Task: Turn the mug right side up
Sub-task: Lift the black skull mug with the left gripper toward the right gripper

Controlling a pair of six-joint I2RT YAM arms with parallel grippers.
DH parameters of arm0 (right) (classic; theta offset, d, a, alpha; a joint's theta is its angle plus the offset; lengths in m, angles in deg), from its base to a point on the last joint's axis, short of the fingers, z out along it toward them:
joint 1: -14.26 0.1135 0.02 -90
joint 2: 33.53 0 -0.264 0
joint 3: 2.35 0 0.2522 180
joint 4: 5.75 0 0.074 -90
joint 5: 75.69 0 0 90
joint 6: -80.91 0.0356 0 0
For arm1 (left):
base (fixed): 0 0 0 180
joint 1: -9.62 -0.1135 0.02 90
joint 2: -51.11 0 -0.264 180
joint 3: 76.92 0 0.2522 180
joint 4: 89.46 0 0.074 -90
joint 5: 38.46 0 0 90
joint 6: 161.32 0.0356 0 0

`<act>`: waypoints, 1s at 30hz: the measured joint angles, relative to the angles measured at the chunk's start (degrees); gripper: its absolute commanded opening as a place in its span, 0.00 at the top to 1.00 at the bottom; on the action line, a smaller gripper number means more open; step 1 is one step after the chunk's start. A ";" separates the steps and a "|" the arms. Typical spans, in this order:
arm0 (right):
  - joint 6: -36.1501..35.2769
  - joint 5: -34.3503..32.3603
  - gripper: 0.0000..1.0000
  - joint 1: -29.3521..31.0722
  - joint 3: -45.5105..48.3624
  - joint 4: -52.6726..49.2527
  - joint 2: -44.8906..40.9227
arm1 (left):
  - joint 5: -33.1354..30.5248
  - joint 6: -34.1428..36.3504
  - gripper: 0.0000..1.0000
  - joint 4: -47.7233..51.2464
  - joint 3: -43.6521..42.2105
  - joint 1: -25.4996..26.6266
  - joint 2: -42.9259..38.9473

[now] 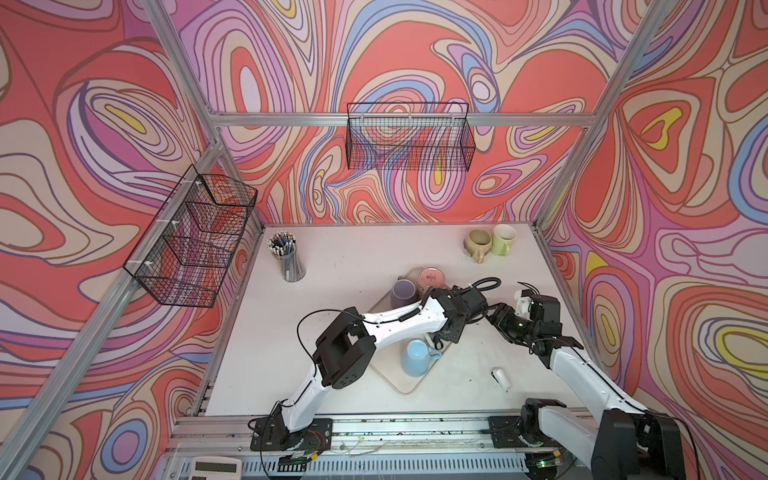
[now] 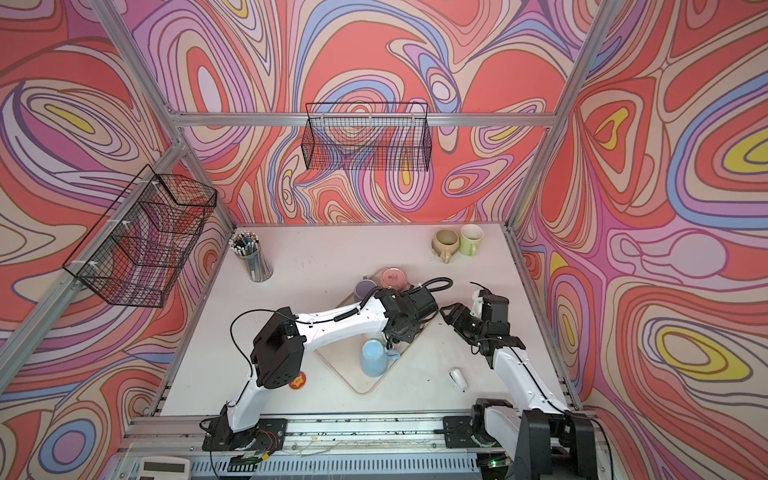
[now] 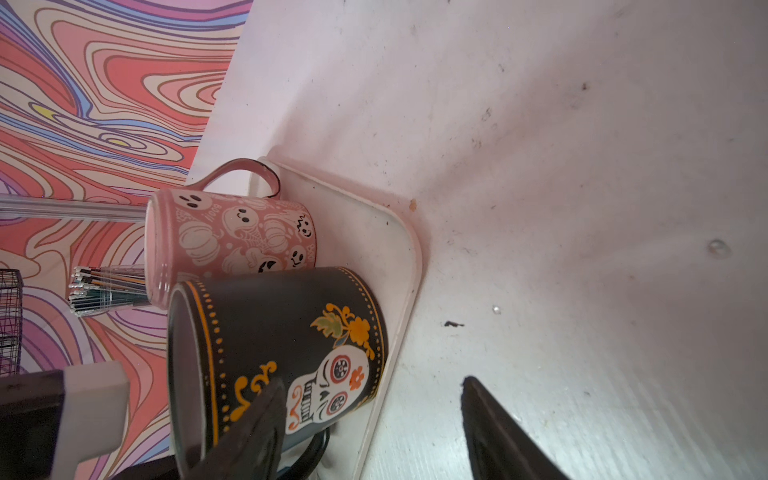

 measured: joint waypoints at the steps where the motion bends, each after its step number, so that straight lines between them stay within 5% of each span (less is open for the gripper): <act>1: 0.00 0.17 0.30 0.00 0.00 0.00 -0.22 | 0.24 0.20 1.00 -0.66 -1.27 0.00 -0.81; 17: 1.36 2.67 0.30 0.00 0.63 -1.20 -5.62 | 7.58 2.78 1.00 -6.86 -10.54 -1.62 -14.51; 30: 4.48 9.18 0.27 0.00 0.92 3.17 -10.01 | 13.97 2.51 1.00 -16.65 -26.14 -8.55 -32.57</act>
